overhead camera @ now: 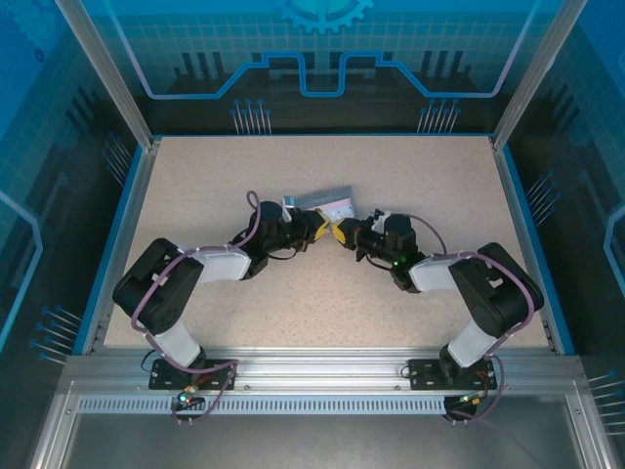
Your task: Unlock a padlock with a key
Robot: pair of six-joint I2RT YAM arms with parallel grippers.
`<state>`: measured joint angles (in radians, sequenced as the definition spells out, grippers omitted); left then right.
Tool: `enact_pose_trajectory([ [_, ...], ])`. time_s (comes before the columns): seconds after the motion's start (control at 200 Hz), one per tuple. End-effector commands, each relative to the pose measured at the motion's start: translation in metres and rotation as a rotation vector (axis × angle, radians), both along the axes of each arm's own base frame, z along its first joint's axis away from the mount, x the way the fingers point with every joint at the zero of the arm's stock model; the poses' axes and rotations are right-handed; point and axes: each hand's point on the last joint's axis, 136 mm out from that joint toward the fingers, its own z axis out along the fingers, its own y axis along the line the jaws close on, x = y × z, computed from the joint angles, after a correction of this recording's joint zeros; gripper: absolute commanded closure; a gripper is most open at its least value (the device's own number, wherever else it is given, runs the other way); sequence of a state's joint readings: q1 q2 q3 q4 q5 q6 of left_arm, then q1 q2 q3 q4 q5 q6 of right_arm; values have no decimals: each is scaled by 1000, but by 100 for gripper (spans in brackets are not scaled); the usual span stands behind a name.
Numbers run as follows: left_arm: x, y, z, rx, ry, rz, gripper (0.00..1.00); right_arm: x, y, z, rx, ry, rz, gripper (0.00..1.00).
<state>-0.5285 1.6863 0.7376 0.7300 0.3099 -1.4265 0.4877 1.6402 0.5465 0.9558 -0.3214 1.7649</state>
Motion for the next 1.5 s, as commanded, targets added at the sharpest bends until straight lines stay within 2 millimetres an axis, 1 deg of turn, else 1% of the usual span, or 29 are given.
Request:
enact_pose_trajectory([
  [0.0,-8,-22,24,-82,-56,-75,100,5,11,8,27,-20,7,100],
  [0.135,-11,-27,20,-86,-51,-85,100,10,19,15,32,-28,19,100],
  [0.225,-15,-34,17,-87,-45,-103,100,12,27,20,23,-38,37,100],
  [0.315,-17,-39,14,-93,-39,-108,100,14,34,19,18,-33,51,100],
  [0.455,-13,-32,1,-74,-20,-64,100,19,36,16,0,-37,65,100],
  [0.545,-8,-28,-4,-61,-16,-38,100,22,31,11,-29,-40,60,100],
  [0.61,-4,-25,-9,-55,-8,-15,100,24,25,6,-53,-34,54,90],
  [0.72,4,-18,-16,-46,2,22,100,28,16,4,-75,-40,45,73],
  [0.805,10,-13,-19,-43,9,43,100,30,12,4,-88,-43,44,55],
  [0.855,13,-12,-21,-42,9,50,100,31,11,5,-92,-48,47,46],
  [0.925,17,-11,-22,-41,9,53,100,29,8,4,-108,-48,60,31],
  [0.975,19,-11,-24,-35,10,55,100,26,7,3,-119,-48,73,24],
  [0.995,19,-11,-23,-35,10,55,100,24,5,3,-126,-51,78,19],
  [1.07,22,-9,-23,-33,7,59,100,16,-4,1,-153,-55,92,11],
  [1.191,24,-6,-25,-23,7,56,100,3,-20,4,-257,-79,145,11],
  [1.256,26,-5,-23,-19,7,50,100,-3,-30,7,-358,-108,182,11],
  [1.271,26,-4,-24,-16,9,50,100,-3,-31,11,-380,-129,189,11],
  [1.296,27,-4,-23,-14,9,48,100,-7,-34,10,-429,-131,213,12],
  [1.361,27,-3,-25,-4,20,38,100,-11,-39,19,-543,-196,267,15],
  [1.401,27,-3,-25,5,23,33,100,-11,-40,26,-600,-247,307,21],
  [1.416,26,-3,-25,6,26,30,100,-14,-41,23,-624,-254,326,23],
  [1.426,27,-3,-24,6,25,29,100,-11,-40,31,-634,-279,328,25],
  [1.461,26,-2,-24,12,36,24,100,-11,-40,36,-679,-324,365,29],
  [1.496,26,-2,-24,17,40,16,100,-12,-38,40,-723,-373,409,35],
])
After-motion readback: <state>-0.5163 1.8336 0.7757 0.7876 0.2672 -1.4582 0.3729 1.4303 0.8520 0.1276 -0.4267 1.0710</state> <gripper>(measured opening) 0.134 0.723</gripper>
